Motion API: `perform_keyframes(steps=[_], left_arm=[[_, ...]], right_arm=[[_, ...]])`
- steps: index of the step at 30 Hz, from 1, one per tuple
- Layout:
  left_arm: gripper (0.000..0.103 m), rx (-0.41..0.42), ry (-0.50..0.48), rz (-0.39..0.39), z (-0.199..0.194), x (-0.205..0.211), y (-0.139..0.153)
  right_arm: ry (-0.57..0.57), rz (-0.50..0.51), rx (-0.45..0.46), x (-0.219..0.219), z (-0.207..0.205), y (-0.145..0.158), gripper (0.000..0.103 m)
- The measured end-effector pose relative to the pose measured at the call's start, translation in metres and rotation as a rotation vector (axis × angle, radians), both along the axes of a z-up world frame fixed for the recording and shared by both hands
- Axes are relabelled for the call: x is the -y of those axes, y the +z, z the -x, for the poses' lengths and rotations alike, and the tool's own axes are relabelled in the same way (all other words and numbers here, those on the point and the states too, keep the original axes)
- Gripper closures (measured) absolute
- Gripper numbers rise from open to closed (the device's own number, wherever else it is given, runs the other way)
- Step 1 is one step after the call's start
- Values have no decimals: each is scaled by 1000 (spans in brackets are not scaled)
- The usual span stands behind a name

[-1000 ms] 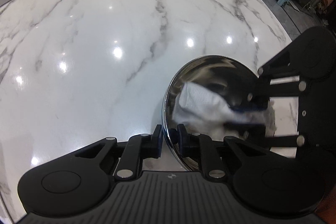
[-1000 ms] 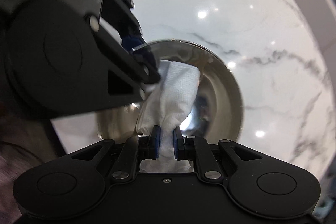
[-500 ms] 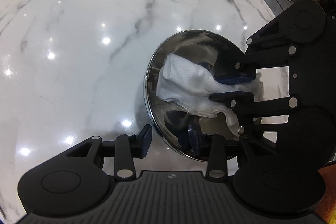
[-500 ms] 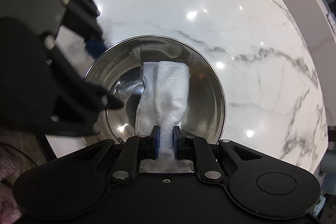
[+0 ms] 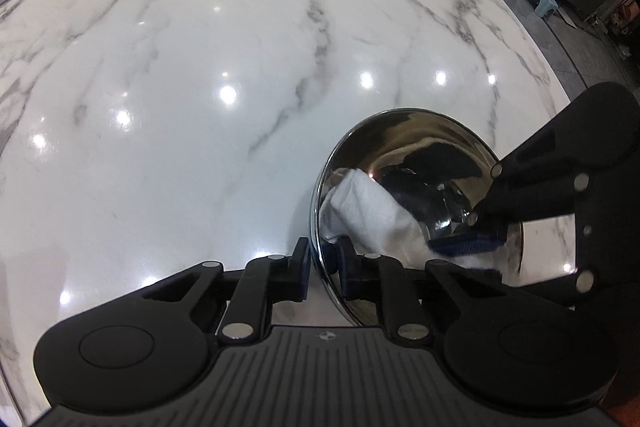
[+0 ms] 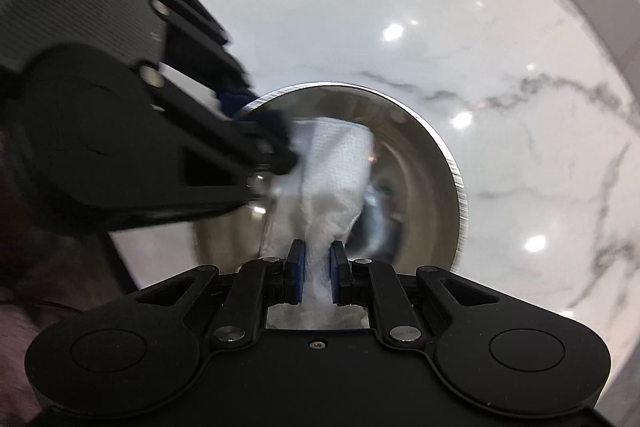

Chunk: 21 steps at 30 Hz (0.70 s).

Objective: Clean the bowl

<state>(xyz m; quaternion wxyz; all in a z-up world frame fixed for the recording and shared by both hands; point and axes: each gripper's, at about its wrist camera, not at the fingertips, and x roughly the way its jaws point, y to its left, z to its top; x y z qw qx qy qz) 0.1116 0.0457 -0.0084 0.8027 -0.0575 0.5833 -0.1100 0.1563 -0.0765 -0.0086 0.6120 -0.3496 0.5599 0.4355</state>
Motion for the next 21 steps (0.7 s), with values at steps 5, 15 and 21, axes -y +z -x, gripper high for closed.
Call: perform_keyframes(steps=[5,15,21], left_arm=[[90,11,-12,-11,1,1,1],[90,12,-20,-14,0,0,0],[85,-9,-39,-6,4,4,-2]], right_arm=[[40,31,30,-1,-5,-5,92],[97,112,279,6,-19,-14,93],[98,107,277,11,-31,-19,93]])
